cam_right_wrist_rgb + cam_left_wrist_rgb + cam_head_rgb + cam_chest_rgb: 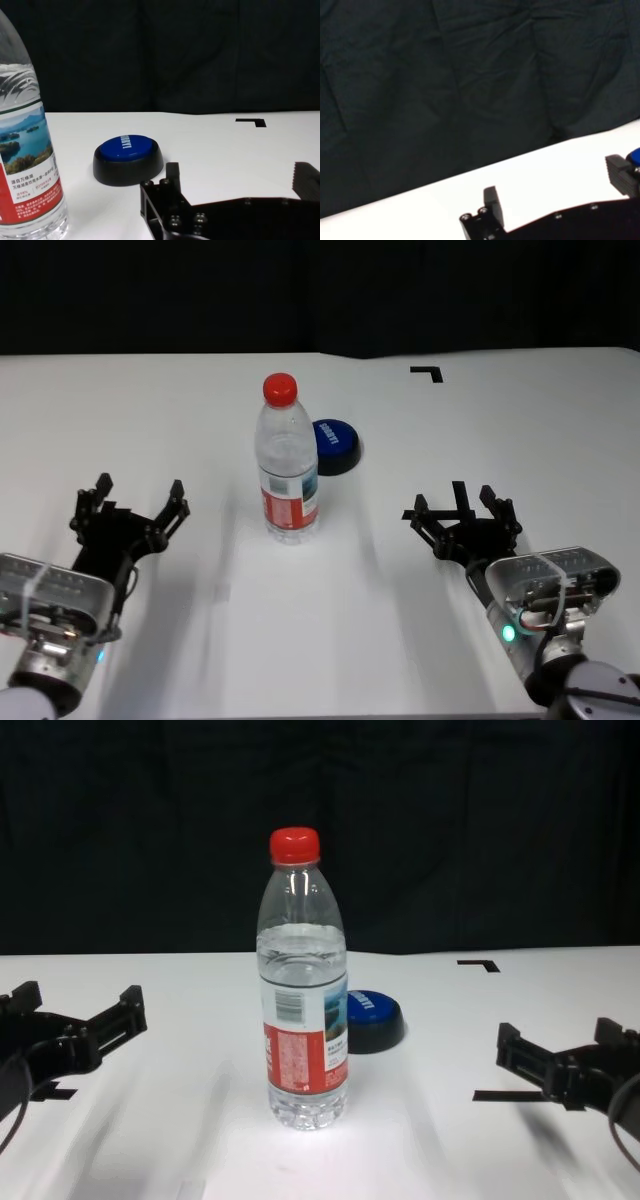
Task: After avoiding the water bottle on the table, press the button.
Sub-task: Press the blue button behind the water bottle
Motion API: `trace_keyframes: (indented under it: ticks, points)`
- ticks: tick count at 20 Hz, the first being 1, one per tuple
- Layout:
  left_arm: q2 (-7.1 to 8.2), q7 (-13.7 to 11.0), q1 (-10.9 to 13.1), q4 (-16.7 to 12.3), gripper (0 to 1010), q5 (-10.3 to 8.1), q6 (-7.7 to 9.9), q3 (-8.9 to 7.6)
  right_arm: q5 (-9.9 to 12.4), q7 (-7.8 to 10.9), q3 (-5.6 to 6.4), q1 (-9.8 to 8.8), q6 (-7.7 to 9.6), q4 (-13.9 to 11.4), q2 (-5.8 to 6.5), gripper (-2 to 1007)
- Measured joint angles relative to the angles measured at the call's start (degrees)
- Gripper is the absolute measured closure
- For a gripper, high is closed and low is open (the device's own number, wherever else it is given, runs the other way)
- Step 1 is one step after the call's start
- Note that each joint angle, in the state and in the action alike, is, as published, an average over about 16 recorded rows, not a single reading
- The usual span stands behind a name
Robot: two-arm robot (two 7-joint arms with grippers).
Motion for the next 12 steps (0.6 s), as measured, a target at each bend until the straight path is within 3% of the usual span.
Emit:
trace_keyframes:
  ticks: [12]
  points:
    - [0.01,-0.1,-2.7,1.8,7,-0.02,1.66,0.30,0.0,0.00,0.00,0.00,0.00,0.0,0.00,2]
